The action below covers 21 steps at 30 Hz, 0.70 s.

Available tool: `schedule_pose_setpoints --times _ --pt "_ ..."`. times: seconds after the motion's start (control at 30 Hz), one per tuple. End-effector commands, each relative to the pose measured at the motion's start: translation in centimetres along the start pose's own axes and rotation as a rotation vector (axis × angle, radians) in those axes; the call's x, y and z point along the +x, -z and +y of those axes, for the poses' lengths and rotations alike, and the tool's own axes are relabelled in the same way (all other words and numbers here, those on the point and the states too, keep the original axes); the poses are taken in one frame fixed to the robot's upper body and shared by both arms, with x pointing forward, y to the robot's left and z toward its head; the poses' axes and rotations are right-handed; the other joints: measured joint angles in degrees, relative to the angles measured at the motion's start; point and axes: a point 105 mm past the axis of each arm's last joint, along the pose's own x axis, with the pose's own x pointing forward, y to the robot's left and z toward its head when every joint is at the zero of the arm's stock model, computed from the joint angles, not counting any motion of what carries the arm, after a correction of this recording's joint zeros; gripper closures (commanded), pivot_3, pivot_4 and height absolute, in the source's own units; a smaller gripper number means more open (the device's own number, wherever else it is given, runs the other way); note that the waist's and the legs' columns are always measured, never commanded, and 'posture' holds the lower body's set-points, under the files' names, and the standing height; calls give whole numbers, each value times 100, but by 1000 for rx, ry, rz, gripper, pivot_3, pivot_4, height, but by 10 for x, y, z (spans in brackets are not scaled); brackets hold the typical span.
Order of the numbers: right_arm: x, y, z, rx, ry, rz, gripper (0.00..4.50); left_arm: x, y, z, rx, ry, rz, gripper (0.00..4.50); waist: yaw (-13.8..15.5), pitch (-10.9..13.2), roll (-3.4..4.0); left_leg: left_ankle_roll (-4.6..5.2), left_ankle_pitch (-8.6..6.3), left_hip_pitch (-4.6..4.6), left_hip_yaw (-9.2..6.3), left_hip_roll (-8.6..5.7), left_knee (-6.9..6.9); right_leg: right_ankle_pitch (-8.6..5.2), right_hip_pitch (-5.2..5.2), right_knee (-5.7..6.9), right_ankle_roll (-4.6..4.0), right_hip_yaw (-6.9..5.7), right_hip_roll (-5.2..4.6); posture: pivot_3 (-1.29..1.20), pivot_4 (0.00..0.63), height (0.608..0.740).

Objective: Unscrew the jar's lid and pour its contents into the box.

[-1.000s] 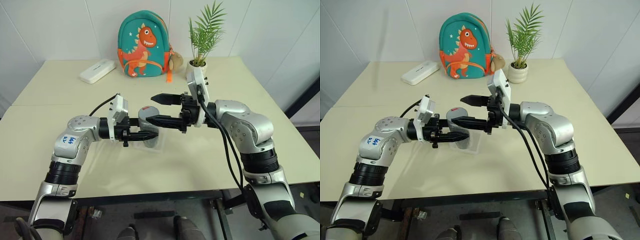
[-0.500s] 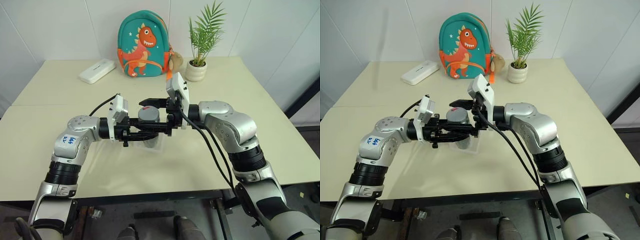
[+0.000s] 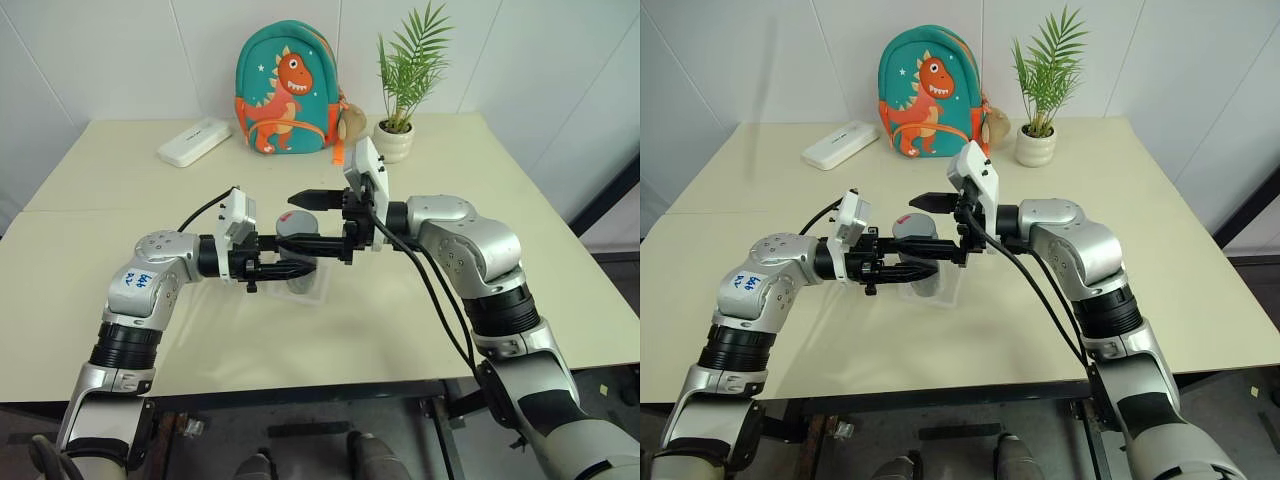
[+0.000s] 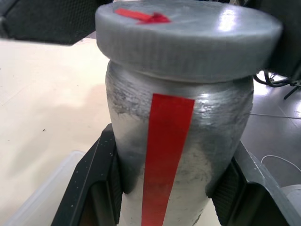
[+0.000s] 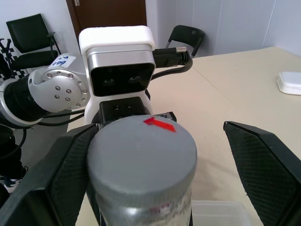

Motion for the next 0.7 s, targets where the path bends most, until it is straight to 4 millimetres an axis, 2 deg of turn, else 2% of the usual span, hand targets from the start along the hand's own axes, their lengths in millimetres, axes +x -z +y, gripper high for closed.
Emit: schedule_pose_setpoints --times 0.03,0.7 --pt "-13 -14 -6 -34 35 -41 46 -3 -10 -4 42 19 -24 2537 0 0 0 0 0 0 0 0 0 0 0 0 0 0 0 0 150 740" --pt "3 -13 15 -4 -68 -51 46 -4 -9 -5 40 22 -22 2537 1 0 0 0 0 0 0 0 0 0 0 1 0 0 0 0 150 740"
